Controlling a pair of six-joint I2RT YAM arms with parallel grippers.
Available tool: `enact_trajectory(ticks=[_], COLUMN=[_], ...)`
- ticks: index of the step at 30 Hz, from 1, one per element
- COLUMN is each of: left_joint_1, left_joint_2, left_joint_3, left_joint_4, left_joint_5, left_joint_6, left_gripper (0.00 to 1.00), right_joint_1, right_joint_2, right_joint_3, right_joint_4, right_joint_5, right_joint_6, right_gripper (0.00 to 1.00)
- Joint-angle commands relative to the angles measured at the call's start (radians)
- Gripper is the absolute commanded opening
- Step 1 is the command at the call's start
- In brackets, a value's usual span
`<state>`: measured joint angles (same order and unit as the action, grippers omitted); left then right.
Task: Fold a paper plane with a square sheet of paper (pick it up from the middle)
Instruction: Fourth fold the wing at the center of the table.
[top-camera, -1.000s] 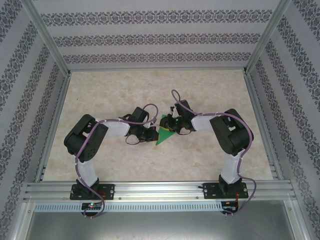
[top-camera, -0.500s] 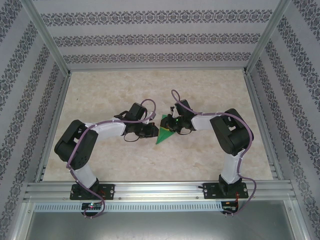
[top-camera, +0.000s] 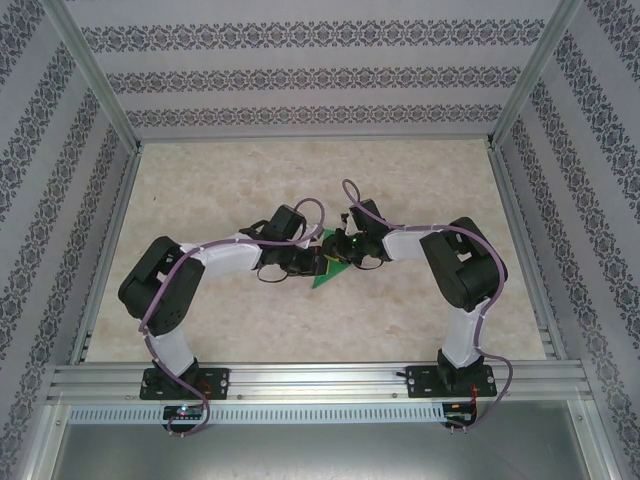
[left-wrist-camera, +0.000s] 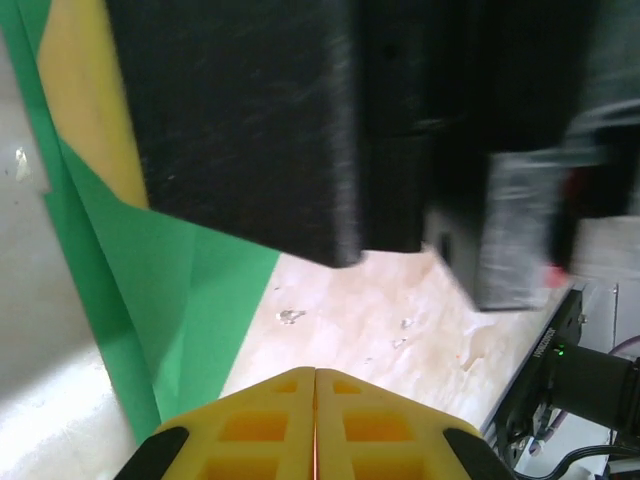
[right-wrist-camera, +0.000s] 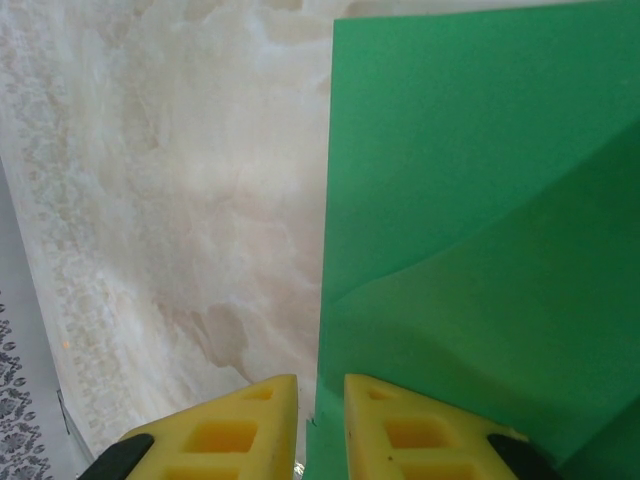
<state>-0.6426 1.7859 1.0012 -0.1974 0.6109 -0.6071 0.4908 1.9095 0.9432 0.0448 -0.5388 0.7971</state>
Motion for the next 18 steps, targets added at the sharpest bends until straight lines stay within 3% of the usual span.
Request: enact_trajectory(ticks=[1,10,18], left_joint_1=[-0.003,0.001,0.005], left_joint_2=[0.051,0.091,0.1], left_joint_3=[0.009,-0.04,-0.099], left_joint_4=[0.043,0.042,0.124], left_joint_5=[0.039,0.0,0.059], left_joint_6=[0.016,0.024,0.001], left_gripper=[0.1,0.09,0.09], right_joint_1=[0.002,0.002,0.003], right_joint_2=[0.042,0.043,0.049], right_joint_3=[-0.029,-0.034,-0.038], right_joint_4=[-0.063,-0.068,-0.072], right_joint_5=[0.059,0.068,0.072], right_joint_6=[-0.019,-0.026,-0.032], right_gripper=[0.21,0.21,0.2])
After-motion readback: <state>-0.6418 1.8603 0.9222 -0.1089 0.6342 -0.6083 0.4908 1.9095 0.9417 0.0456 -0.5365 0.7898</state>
